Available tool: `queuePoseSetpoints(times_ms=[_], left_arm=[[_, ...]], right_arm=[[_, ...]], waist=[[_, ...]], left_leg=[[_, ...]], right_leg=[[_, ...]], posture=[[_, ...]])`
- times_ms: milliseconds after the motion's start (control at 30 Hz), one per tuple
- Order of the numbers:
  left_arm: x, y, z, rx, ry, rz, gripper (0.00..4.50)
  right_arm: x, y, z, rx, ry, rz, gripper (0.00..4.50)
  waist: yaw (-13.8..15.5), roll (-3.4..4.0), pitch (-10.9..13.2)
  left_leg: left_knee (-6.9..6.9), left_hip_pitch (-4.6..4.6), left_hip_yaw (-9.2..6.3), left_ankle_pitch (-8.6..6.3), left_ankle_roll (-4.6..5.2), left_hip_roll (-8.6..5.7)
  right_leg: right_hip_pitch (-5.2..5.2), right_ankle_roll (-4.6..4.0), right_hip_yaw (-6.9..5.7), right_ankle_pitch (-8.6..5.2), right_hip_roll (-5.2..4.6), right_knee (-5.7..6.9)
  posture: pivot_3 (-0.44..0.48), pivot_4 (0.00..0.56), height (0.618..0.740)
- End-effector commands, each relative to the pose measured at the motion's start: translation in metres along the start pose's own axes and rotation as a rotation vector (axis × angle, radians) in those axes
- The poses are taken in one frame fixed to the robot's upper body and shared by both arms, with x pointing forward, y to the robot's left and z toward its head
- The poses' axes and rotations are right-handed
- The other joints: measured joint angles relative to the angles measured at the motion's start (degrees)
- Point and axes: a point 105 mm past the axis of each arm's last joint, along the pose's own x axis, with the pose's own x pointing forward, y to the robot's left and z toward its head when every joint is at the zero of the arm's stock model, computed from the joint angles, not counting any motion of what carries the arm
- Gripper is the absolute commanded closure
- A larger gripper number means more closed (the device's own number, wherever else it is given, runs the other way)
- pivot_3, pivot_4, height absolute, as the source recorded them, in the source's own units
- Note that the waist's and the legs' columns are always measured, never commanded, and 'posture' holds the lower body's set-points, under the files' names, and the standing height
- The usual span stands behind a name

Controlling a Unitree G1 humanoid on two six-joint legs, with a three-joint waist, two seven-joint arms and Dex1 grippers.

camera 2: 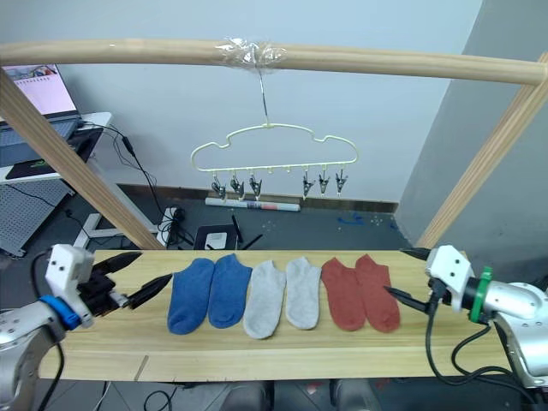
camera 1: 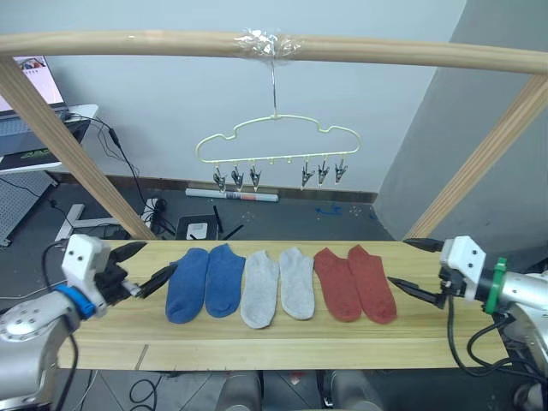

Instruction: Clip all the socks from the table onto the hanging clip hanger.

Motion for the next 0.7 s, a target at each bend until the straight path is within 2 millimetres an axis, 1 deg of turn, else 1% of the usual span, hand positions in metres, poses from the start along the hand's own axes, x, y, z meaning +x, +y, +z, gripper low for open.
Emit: queuePoseSetpoints(times_ms=[33, 133, 267, 367, 500, 567, 700], left_arm=[[0.015, -0.001, 0.026, 0.002, -0.102, 0.05, 0.02], [0.029, -0.005, 0.045, -0.021, -0.191, 0.081, 0.02], [0.035, 0.001, 0.062, -0.035, -0.281, 0.152, 0.02], [0.04, -0.003, 0.07, -0.064, -0.334, 0.141, 0.63], [0.053, -0.009, 0.076, -0.064, -0.375, 0.16, 1.86], [0.059, -0.011, 0.079, -0.062, -0.393, 0.173, 2.41], [0.064, -0.011, 0.082, -0.04, -0.427, 0.208, 2.41]], right_arm=[[0.019, 0.008, 0.036, -0.016, -0.12, 0.016, 0.0], [0.033, 0.01, 0.055, -0.02, -0.177, 0.033, 0.0], [0.044, 0.009, 0.075, -0.028, -0.226, 0.043, 0.0], [0.049, 0.006, 0.086, -0.026, -0.251, 0.039, 0.0], [0.054, 0.005, 0.103, -0.044, -0.287, 0.056, 0.0], [0.056, 0.004, 0.112, -0.055, -0.304, 0.063, 0.0], [0.055, 0.006, 0.124, -0.061, -0.322, 0.071, 0.0]], waist=[[-0.1, 0.01, 0.5], [-0.2, -0.05, 1.2], [-0.8, -0.23, 2.3], [-1.1, -0.3, 3.1], [-1.3, -0.31, 3.7], [-1.3, -0.36, 4.2], [-1.4, -0.38, 5.0]], left_leg=[[0.02, -0.1, -0.01, 0.0, 0.0, 0.0], [0.07, -0.12, -0.03, 0.0, 0.0, -0.06], [0.12, -0.12, -0.12, 0.0, 0.0, -0.07], [0.17, -0.13, -0.13, 0.01, 0.0, -0.07], [0.19, -0.22, -0.13, 0.0, -0.01, -0.09], [0.19, -0.24, -0.15, 0.0, -0.01, -0.09], [0.23, -0.3, -0.16, 0.01, -0.01, -0.09]], right_leg=[[-0.12, 0.01, 0.01, 0.01, 0.01, 0.08], [-0.15, 0.03, 0.02, -0.01, -0.04, 0.21], [-0.15, 0.03, -0.04, -0.01, -0.03, 0.27], [-0.15, 0.04, -0.04, -0.01, -0.03, 0.3], [-0.21, 0.04, -0.04, -0.01, -0.05, 0.32], [-0.23, 0.05, -0.05, -0.01, -0.05, 0.32], [-0.26, 0.1, -0.04, 0.01, -0.04, 0.35]], posture=[[0.026, 0.246, 0.735], [0.013, 0.258, 0.735], [0.0, 0.277, 0.735], [-0.005, 0.289, 0.735], [-0.021, 0.301, 0.735], [-0.028, 0.311, 0.735], [-0.043, 0.331, 0.735]])
